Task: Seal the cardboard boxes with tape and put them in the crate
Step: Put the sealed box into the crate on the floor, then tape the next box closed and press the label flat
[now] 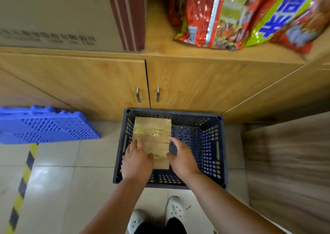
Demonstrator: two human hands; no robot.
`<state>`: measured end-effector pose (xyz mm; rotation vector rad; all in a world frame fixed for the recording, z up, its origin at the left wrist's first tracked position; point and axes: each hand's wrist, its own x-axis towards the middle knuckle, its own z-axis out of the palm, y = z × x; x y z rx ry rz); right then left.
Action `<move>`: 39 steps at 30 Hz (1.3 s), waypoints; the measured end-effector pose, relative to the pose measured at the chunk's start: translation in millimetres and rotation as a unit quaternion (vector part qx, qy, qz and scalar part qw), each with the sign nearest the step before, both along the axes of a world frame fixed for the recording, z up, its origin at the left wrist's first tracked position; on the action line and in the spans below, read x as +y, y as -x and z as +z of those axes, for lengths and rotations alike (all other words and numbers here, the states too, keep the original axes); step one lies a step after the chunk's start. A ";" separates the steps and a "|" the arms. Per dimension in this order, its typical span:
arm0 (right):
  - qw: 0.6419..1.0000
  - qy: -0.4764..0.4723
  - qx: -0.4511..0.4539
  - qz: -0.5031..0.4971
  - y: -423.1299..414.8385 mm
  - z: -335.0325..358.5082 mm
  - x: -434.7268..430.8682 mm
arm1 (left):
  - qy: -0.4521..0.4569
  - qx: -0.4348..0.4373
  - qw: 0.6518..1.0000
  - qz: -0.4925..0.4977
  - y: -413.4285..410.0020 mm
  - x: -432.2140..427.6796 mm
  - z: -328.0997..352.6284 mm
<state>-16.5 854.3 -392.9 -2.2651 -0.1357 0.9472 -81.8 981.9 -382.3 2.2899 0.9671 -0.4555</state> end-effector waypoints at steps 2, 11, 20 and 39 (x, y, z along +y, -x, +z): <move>1.000 -0.009 -0.020 -0.004 -7.0 39.9 -1.0 | 0.003 -0.018 1.000 -0.002 -9.2 -2.7 41.1; 0.994 -0.063 -0.062 -0.066 -11.1 197.8 -16.7 | 0.001 -0.105 0.994 -0.009 -18.4 -14.8 199.4; 0.987 -0.076 -0.096 -0.104 35.2 309.6 -53.9 | 0.005 -0.155 0.981 -0.115 9.6 -39.0 303.0; 0.937 -0.068 -0.203 -0.276 130.9 426.4 -255.6 | 0.102 -0.202 0.931 -0.288 44.9 -227.4 401.9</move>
